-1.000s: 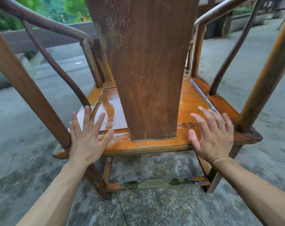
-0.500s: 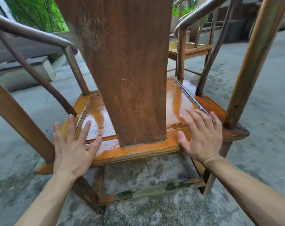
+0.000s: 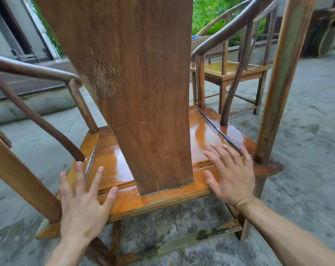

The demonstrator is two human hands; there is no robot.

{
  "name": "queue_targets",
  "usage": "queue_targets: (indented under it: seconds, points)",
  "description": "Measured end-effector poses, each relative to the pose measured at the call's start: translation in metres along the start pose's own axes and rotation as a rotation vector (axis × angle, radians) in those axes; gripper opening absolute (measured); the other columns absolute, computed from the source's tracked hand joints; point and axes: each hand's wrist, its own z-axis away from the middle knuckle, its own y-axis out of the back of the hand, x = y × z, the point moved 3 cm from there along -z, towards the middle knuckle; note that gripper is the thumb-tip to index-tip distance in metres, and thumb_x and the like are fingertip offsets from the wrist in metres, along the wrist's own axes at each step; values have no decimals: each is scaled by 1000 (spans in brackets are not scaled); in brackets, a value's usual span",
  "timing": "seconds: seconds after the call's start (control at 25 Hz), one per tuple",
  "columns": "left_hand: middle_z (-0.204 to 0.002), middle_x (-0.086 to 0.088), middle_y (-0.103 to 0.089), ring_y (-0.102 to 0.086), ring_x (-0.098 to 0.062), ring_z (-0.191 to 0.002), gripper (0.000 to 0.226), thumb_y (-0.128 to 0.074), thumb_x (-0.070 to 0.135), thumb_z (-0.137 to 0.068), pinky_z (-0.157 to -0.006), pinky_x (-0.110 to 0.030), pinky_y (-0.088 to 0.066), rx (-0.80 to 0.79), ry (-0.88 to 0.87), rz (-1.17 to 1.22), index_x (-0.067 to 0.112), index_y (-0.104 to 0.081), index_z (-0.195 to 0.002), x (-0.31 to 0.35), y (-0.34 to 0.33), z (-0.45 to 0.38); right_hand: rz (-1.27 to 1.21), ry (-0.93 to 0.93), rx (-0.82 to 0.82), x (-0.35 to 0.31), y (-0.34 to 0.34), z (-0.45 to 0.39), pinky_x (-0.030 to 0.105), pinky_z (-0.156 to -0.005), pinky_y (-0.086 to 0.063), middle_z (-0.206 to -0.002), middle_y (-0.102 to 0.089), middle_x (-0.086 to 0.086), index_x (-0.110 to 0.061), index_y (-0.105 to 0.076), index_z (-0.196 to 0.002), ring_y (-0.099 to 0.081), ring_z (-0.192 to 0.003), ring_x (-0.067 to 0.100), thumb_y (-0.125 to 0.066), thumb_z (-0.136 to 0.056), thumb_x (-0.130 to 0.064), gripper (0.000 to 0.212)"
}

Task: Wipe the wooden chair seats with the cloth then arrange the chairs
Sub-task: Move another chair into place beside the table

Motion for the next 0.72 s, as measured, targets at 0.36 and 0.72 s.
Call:
queue_targets:
  seconds: [0.36,0.72]
  points:
    - [-166,4,23,26,-30,-151,82,-5,81,-85,-123,-57,-1,115,31,-33,42,-14,-157,16,-11,-10,-75,21,21,21,-32,-26,59,-112,-32,-138,-61,4,-22,-64,-128,-57,-125,30,-42,-91,-50,51]
    - [-168,0,9,15,-28,-154,76,-11,73,-91,-125,-54,-1,175,-4,-83,37,-22,-156,23,-18,-10,-92,-12,-139,26,-37,-29,62,-114,-19,-145,-53,4,-23,-54,-137,-48,-133,29,-39,-90,-49,56]
